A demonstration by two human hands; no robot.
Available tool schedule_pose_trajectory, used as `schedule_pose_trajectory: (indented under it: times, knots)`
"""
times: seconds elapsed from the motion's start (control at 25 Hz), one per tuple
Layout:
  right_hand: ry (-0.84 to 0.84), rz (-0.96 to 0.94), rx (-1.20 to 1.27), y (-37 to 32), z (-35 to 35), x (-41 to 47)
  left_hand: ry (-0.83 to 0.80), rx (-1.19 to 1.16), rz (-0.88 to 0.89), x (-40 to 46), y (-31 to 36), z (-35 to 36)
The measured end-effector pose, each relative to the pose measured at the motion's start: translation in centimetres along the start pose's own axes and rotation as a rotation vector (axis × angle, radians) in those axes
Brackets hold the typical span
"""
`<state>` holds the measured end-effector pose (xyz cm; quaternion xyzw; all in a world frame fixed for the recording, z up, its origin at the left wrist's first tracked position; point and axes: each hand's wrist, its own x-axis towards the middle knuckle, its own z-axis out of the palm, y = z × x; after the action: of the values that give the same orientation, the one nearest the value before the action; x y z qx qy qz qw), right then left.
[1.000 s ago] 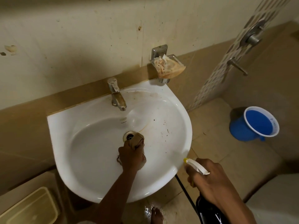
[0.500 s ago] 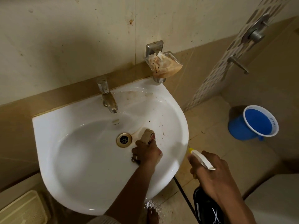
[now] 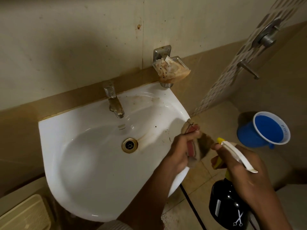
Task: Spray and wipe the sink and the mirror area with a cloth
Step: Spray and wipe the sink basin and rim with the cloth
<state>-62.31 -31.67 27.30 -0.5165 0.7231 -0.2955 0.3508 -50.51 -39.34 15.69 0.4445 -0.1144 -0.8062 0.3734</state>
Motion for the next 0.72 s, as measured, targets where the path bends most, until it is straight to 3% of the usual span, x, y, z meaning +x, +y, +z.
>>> schedule_pose_trajectory:
  times: [0.16, 0.32, 0.4, 0.48, 0.6, 0.68, 0.72]
  knots:
    - [-0.028, 0.000, 0.102, -0.3, -1.0, -0.2, -0.179, -0.095, 0.032, -2.0, 0.6, 1.1]
    - [-0.106, -0.003, 0.163, 0.1, -1.7, -0.7, -0.318, -0.390, 0.295, -3.7, 2.7, -6.2]
    - [-0.108, -0.003, 0.157, 0.3, -1.2, -0.9, -0.090, -0.399, 0.407, -4.4, 3.5, -10.5]
    - [-0.125, -0.004, 0.159, 0.4, -0.6, -1.0, 0.151, -0.306, 0.311, -4.2, 2.7, -14.7]
    - [-0.156, -0.005, 0.199, 0.9, -0.2, -0.8, 0.282, -0.230, 0.138, -2.6, 0.3, -18.1]
    - [-0.169, -0.020, 0.201, 1.2, -0.3, -0.7, 0.437, 0.008, 0.051, -1.4, -0.6, -18.2]
    - [-0.172, -0.022, 0.200, 1.3, -0.4, -0.7, 0.542, 0.256, 0.034, -1.1, -0.8, -17.9]
